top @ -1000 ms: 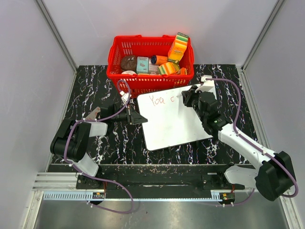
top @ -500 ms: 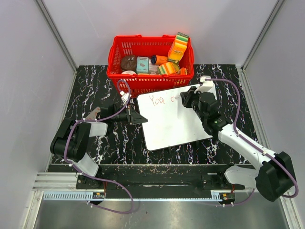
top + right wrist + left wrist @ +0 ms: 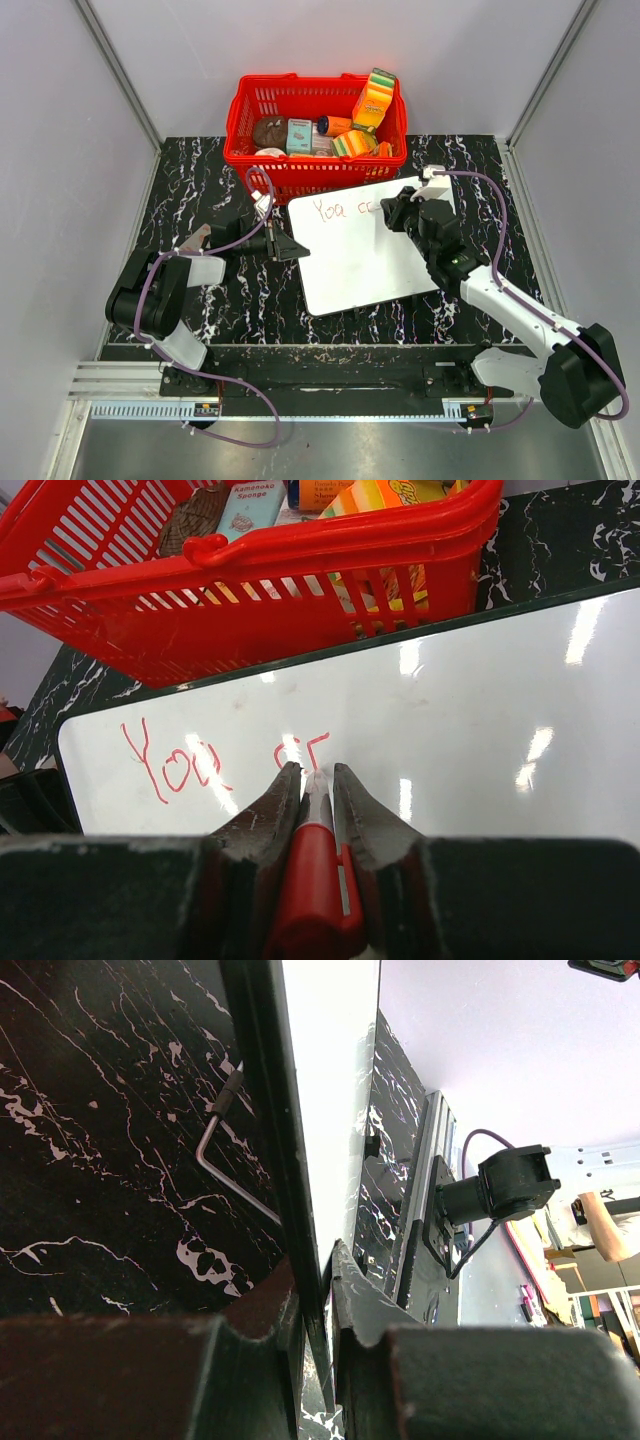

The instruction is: Write a sentence on the whiteboard

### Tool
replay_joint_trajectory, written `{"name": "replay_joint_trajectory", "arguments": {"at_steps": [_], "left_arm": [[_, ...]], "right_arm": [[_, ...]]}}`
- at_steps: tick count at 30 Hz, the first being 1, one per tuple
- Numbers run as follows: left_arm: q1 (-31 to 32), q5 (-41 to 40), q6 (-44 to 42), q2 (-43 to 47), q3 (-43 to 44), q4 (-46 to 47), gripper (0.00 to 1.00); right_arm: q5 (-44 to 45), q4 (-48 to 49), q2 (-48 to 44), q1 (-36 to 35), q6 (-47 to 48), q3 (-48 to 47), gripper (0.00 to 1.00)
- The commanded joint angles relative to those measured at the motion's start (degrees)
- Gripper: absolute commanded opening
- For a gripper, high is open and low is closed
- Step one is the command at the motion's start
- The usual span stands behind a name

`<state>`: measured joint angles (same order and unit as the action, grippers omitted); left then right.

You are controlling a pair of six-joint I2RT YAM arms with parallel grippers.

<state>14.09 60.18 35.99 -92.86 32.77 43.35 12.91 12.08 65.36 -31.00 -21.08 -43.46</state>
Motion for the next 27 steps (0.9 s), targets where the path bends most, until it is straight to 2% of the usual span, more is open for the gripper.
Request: {"name": "replay_joint_trajectory", "arguments": {"at_steps": [1,15,27], "left_arm": [[1.1,-0.2,-5.4,-0.6,1.1,1.9,0.00],[1.1,-0.2,-5.4,-0.6,1.1,2.0,0.00],[1.1,-0.2,-5.4,-0.6,1.2,2.0,0.00]], "right_arm": [[3.8,-0.7,-0.2,0.3,0.1,-1.4,0.00],[3.8,0.3,2.6,0.8,1.1,-5.8,0.00],[2.7,-0.2,1.3,0.9,1.0,-4.4,0.00]]}}
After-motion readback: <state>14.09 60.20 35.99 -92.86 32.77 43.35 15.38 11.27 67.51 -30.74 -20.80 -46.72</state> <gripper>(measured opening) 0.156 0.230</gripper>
